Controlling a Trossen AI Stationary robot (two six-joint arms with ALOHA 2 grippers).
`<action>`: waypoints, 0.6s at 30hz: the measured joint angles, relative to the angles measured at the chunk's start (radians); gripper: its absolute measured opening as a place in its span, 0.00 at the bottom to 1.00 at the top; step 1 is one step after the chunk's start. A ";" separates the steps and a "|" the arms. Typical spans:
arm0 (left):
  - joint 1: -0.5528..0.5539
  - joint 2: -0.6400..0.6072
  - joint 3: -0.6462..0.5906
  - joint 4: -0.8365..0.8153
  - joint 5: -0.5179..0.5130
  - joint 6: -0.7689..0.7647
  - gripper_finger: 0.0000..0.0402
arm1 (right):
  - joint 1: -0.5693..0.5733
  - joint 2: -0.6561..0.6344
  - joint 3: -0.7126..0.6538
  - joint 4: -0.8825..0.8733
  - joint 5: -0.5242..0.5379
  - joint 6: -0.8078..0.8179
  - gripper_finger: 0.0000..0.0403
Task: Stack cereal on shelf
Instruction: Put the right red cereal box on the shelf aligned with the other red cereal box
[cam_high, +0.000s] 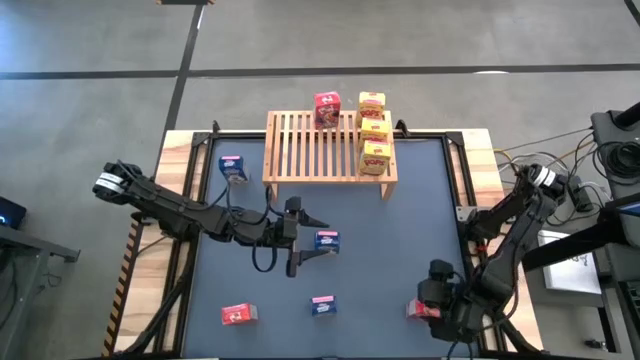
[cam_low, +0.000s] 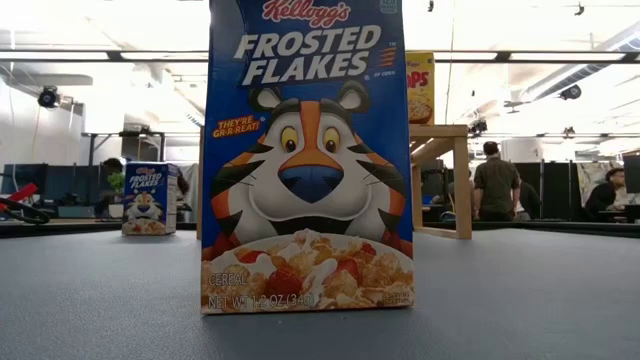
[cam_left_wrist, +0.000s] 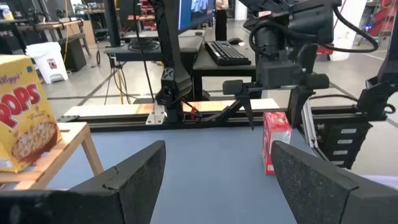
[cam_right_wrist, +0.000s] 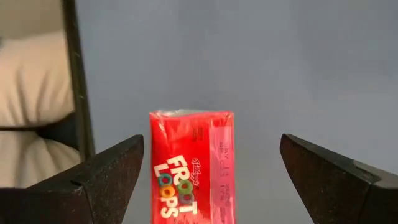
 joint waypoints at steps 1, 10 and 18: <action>-0.001 0.000 -0.004 0.001 0.000 -0.004 0.68 | 0.000 0.014 0.003 -0.004 -0.007 0.006 0.91; -0.006 0.000 -0.067 0.092 0.000 -0.022 0.68 | 0.000 0.102 0.023 -0.050 -0.051 0.034 0.91; -0.010 0.000 -0.077 0.096 0.000 -0.037 0.68 | 0.000 0.087 0.027 -0.057 -0.033 0.032 0.79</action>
